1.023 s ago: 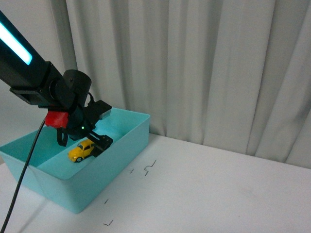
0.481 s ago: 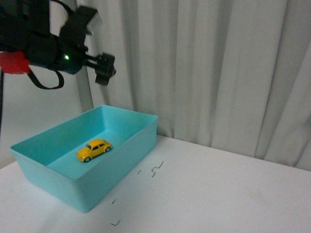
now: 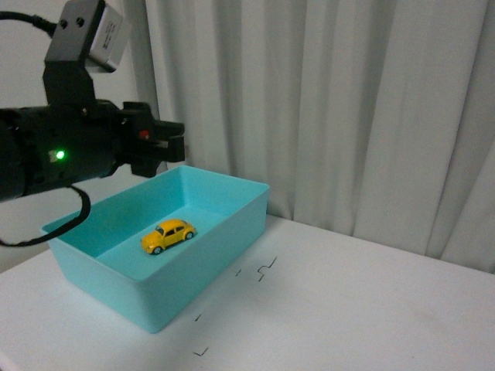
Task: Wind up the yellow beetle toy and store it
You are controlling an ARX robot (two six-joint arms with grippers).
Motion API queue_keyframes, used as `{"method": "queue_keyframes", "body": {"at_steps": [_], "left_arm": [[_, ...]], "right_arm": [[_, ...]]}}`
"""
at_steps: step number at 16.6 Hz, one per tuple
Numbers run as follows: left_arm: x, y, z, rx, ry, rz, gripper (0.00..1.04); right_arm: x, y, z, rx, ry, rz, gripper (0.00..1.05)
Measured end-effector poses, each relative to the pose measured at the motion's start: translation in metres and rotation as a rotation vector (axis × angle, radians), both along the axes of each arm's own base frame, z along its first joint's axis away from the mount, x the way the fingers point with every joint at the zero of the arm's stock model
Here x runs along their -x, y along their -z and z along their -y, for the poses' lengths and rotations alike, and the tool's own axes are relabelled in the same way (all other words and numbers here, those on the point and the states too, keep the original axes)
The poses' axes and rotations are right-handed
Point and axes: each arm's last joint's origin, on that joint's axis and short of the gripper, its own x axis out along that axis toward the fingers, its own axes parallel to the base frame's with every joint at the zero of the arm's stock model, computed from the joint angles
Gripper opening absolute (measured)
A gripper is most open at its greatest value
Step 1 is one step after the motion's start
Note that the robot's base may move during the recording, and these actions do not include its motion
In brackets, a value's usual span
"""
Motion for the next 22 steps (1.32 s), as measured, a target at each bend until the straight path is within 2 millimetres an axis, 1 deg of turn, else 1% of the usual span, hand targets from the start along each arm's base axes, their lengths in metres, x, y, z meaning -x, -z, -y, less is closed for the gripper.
{"method": "queue_keyframes", "body": {"at_steps": [1,2,4,5,7,8,9,10,13,14,15,18,22], "left_arm": [[0.011,0.0,0.005,0.002,-0.004,0.029,0.02],[0.02,0.0,0.011,0.001,0.006,0.056,0.02],[0.035,0.012,0.018,0.004,0.01,0.031,0.02],[0.041,0.017,0.02,0.005,0.002,0.019,0.02],[0.054,0.019,0.025,0.003,0.005,0.041,0.02],[0.059,0.022,0.03,0.003,-0.01,0.037,0.02],[0.065,0.025,0.037,0.004,0.015,0.031,0.02],[0.069,0.028,0.037,0.003,0.015,0.026,0.02],[0.081,0.031,0.036,0.003,0.001,0.047,0.02],[0.084,0.036,0.036,0.003,0.002,0.055,0.02],[0.087,0.042,0.036,0.003,0.001,0.013,0.02],[0.095,0.036,0.036,0.003,0.002,0.054,0.02],[0.102,0.035,0.036,0.003,0.002,0.053,0.02]], "right_arm": [[0.0,0.0,0.0,0.0,0.0,0.0,0.98],[0.0,0.0,0.0,0.0,0.0,0.0,0.98],[0.0,0.0,0.0,0.0,-0.001,0.0,0.98],[0.0,0.0,0.0,0.0,0.0,0.0,0.98],[0.0,0.0,0.0,0.0,0.0,0.0,0.98],[0.0,0.0,0.0,0.0,0.0,0.0,0.98],[0.0,0.0,0.0,0.0,0.0,0.0,0.98],[0.0,0.0,0.0,0.0,0.0,0.0,0.98],[0.0,0.0,0.0,0.0,0.0,0.0,0.98],[0.0,0.0,0.0,0.0,0.0,0.0,0.98],[0.0,0.0,0.0,0.0,0.0,0.0,0.98],[0.0,0.0,0.0,0.0,0.0,0.0,0.98],[0.0,0.0,0.0,0.0,0.0,0.0,0.98]]}}
